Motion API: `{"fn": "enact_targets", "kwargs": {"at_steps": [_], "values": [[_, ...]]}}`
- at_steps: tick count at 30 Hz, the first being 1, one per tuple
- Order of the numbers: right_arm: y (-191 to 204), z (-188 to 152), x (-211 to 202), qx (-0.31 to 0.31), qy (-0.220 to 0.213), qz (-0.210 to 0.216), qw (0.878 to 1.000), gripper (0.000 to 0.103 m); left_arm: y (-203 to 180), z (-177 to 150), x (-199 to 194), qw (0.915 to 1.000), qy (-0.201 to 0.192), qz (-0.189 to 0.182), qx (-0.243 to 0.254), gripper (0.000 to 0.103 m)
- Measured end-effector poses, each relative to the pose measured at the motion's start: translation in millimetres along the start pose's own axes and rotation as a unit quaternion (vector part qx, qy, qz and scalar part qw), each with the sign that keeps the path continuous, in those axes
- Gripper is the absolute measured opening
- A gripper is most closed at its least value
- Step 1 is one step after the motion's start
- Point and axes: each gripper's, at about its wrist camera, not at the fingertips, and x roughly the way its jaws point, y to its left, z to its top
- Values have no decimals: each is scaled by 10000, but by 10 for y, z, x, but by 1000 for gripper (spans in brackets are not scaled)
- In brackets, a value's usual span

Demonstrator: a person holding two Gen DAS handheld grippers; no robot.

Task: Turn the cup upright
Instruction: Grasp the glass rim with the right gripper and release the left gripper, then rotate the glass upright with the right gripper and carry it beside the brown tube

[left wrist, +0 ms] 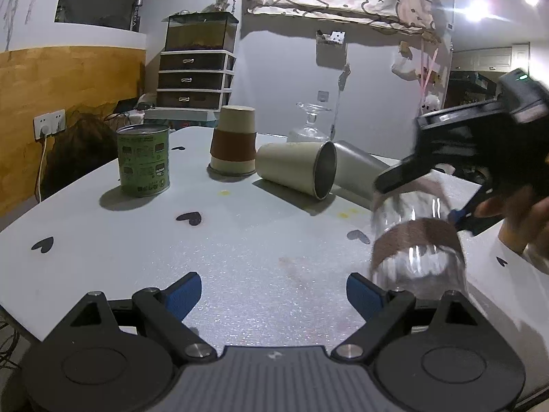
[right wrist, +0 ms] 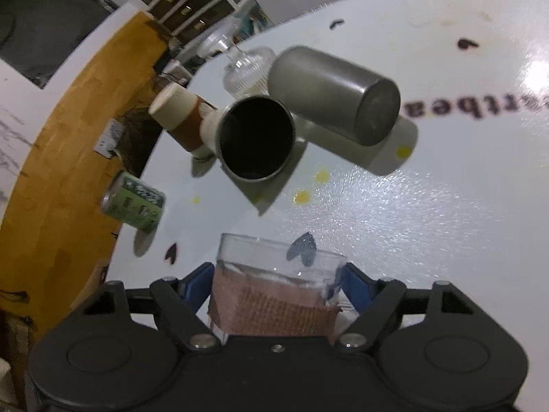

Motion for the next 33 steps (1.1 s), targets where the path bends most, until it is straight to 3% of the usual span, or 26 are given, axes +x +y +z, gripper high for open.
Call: {"fn": "enact_targets", "kwargs": {"at_steps": [13,19,27,33], "values": [[-38,-209,-929,-1196,-536,-431,9904,80,-135,-29,-45,9998,-33,-140,144,92],[-95,-205,-1127,-1876,-971,-873,9735,78,-156,-55,-36,9997,6,-163,168,92],[-312,182,-1111,-2481,-1297,-1800,9430,78,-187,-83,-29,9996,37,-157,231,92],[-577,561,-1090,-2406,-1414,-2314,9320,78,-198,-88,-9,9995,49,-117,282,92]]}}
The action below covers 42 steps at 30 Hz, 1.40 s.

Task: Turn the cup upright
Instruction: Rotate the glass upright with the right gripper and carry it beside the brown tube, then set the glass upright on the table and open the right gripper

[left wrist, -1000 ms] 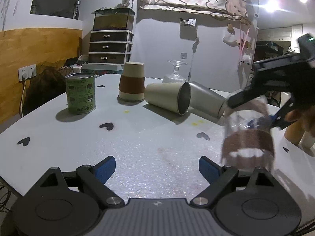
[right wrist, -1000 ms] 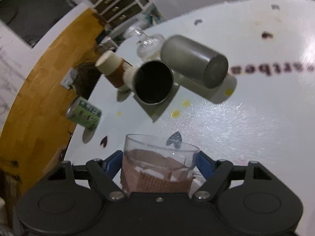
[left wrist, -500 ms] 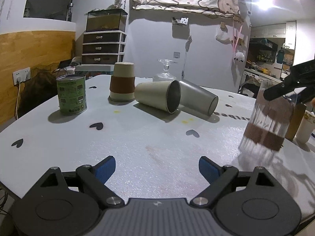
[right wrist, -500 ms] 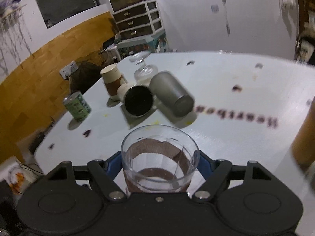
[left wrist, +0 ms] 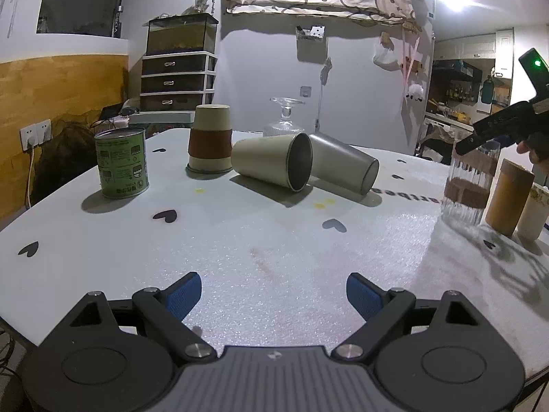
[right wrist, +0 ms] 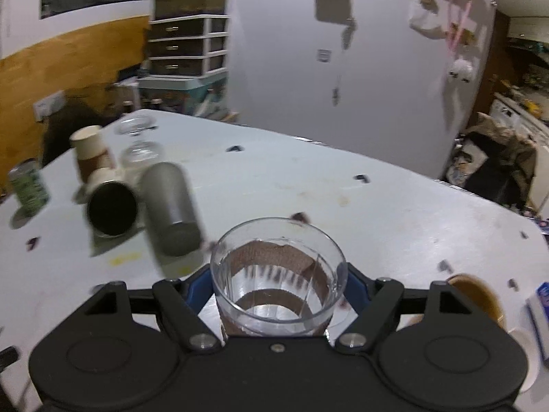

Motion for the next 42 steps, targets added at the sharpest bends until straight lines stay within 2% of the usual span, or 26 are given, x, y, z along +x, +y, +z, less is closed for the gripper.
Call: {"fn": "enact_targets", "kwargs": {"at_steps": [7,13,17,19,23,29,35,42], "values": [[-179,46,223,-189,-33,-583,9981,78,-64,-5,14,10000,4,-38,71,92],[-335,4,248,118,-32,-524,9986,78,-134,12,-9,9998,-56,-111,142,92],[-336,-30,207,112,-115,-592,9981,85,-168,30,-18,9997,-87,-148,177,92],[-338,-31,144,112,-184,-581,9981,85,-179,41,-20,9997,-102,-157,187,92],[-308,-27,-97,84,-444,-553,9975,88,-216,78,-49,9995,-155,-176,209,92],[-126,-157,-717,-36,-1098,-448,9929,91,-303,154,-113,9990,-286,-227,265,92],[109,-468,-1254,-99,-1513,-456,9874,91,-445,284,-186,9975,-467,-351,386,92],[310,-999,-1608,161,-1825,-508,9818,91,-676,393,-308,9940,-707,-673,485,92]]}}
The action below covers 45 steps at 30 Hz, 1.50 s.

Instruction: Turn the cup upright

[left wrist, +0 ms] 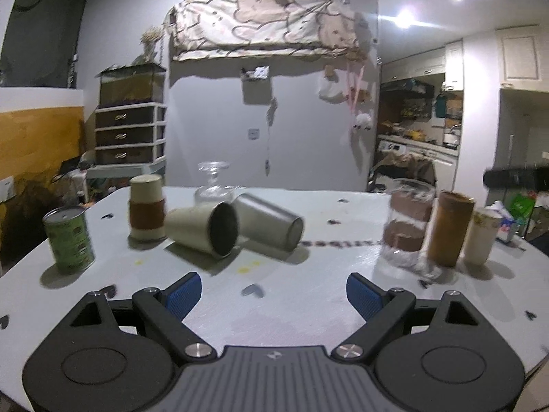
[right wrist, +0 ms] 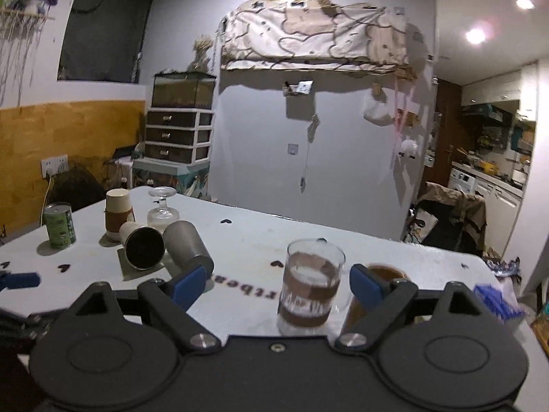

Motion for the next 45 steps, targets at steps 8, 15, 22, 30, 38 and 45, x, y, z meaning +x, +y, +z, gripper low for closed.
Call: {"fn": "enact_targets", "kwargs": {"at_steps": [8,15,22,30,38,45], "values": [[134,-415,-451,311,-461,-455,9974,95,-283,-11,-92,9990,-76,-422,134,92],[174,-777,-587,620,-464,-854,9933,96,-383,-79,-179,9982,-158,-554,182,101],[293,-1056,-661,693,-505,-1311,9877,103,-381,-191,-244,9980,-196,-566,179,103],[332,-1249,-722,813,-383,-1335,9870,103,-475,-256,-300,9969,-166,-669,368,103],[287,-1314,-804,895,-351,-1459,9846,103,-491,-263,-327,9973,-143,-617,375,103],[270,-1305,-875,851,-393,-1500,9842,103,-472,-262,-348,9979,-145,-536,324,103]]}}
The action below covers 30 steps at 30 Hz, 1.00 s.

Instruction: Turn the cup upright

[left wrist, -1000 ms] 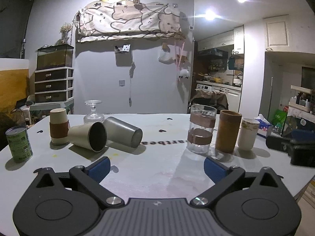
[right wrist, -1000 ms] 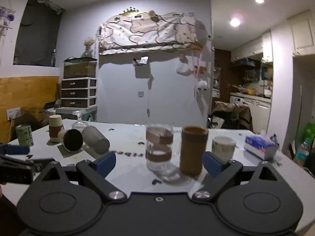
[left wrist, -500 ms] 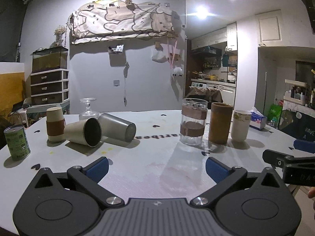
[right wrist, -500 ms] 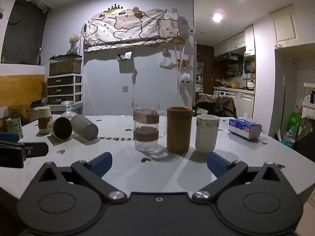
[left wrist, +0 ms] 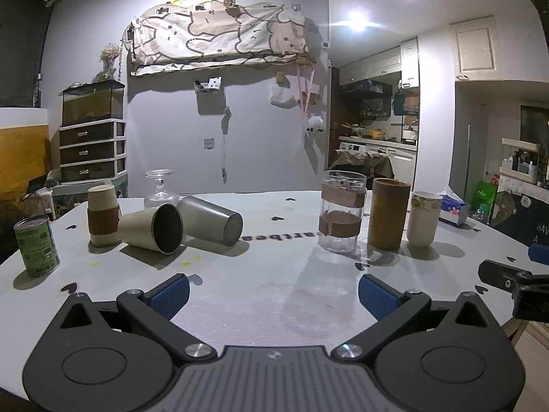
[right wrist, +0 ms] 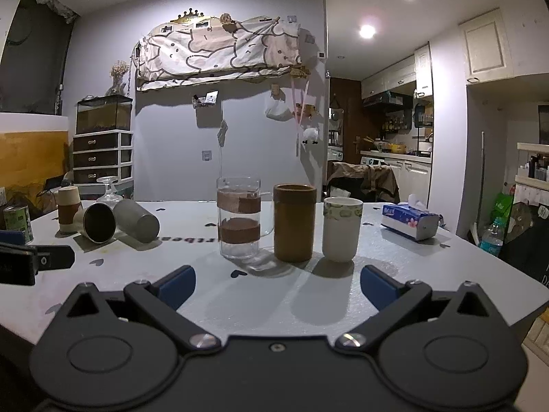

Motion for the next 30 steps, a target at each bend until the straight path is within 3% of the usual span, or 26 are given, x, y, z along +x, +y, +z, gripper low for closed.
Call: {"fn": "enact_targets", "kwargs": {"at_steps": [30], "values": [[48,4,-29,-151,24,37,9999,103,31,0,-15,10000,20,23,-13,103]]}}
